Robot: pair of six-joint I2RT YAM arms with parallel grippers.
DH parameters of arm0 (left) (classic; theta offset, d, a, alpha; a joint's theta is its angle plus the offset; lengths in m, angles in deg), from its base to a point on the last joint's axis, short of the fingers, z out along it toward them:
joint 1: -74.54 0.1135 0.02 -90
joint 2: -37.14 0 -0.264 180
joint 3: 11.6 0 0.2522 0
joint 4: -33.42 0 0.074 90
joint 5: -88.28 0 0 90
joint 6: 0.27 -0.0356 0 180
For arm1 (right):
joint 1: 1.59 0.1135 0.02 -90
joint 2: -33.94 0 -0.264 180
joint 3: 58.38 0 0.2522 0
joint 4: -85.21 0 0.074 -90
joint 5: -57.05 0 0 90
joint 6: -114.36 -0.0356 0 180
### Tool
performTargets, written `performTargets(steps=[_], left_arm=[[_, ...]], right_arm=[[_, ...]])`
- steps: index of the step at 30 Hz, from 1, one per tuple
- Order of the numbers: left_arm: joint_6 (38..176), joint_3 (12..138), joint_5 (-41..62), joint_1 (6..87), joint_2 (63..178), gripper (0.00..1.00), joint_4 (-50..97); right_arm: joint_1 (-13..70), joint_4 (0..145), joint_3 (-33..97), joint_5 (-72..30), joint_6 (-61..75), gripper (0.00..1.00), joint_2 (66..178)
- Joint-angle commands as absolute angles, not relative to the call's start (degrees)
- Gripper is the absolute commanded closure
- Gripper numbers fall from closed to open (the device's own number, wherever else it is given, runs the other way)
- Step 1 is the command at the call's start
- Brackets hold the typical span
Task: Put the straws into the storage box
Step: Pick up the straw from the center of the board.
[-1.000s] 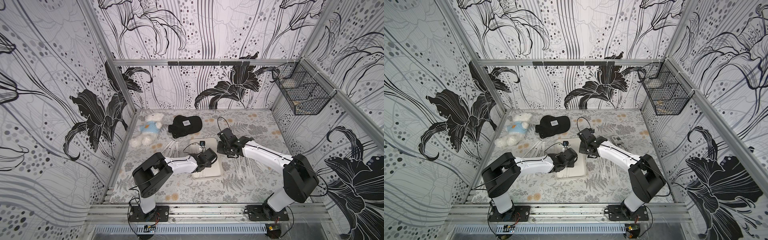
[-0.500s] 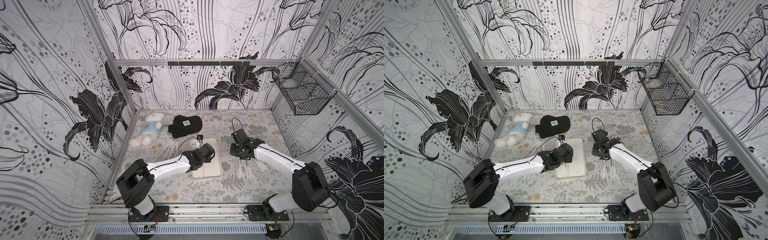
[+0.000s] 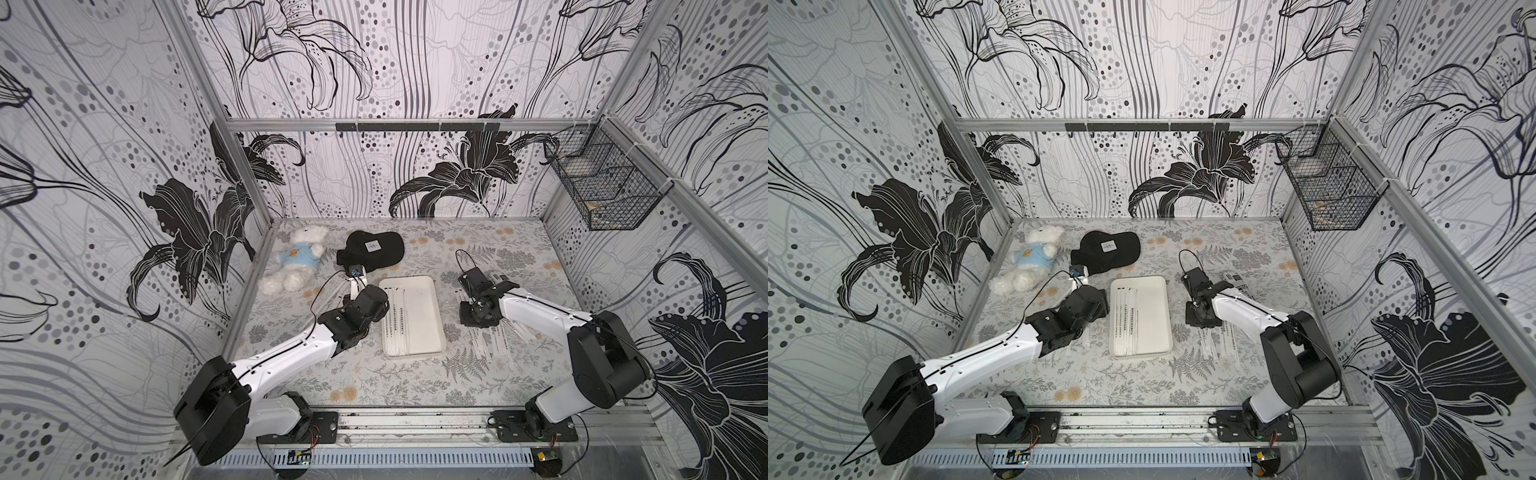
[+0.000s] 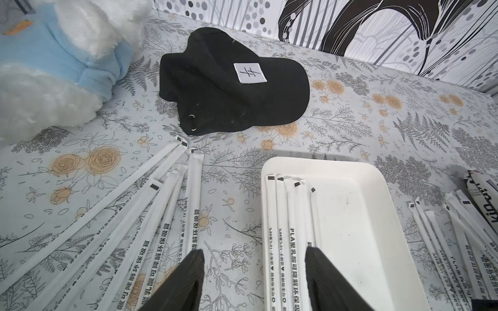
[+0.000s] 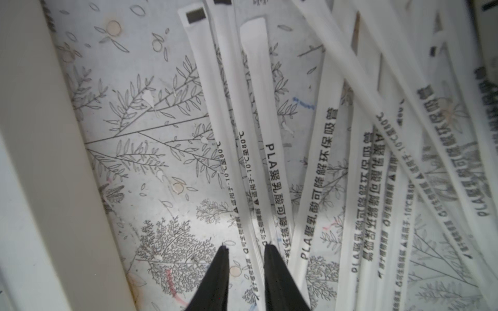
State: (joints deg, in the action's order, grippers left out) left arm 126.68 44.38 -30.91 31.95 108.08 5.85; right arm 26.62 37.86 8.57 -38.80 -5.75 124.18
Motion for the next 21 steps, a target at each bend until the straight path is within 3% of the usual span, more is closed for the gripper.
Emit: performTargets(steps=[1,10,21], left_arm=[[125.79,41.51,-29.43,33.10,106.00,0.35,10.86],[129.72,38.28,-25.78,33.67,105.64,0.36,15.79],[130.49,37.10,-26.16,33.76,105.92,0.36,16.12]], right_arm=[[26.85,38.44,10.18,-38.44,-3.95,0.74,126.58],[26.84,40.33,11.16,-39.03,-3.59,0.77,131.26],[26.97,40.10,9.76,-37.67,-4.41,0.87,129.85]])
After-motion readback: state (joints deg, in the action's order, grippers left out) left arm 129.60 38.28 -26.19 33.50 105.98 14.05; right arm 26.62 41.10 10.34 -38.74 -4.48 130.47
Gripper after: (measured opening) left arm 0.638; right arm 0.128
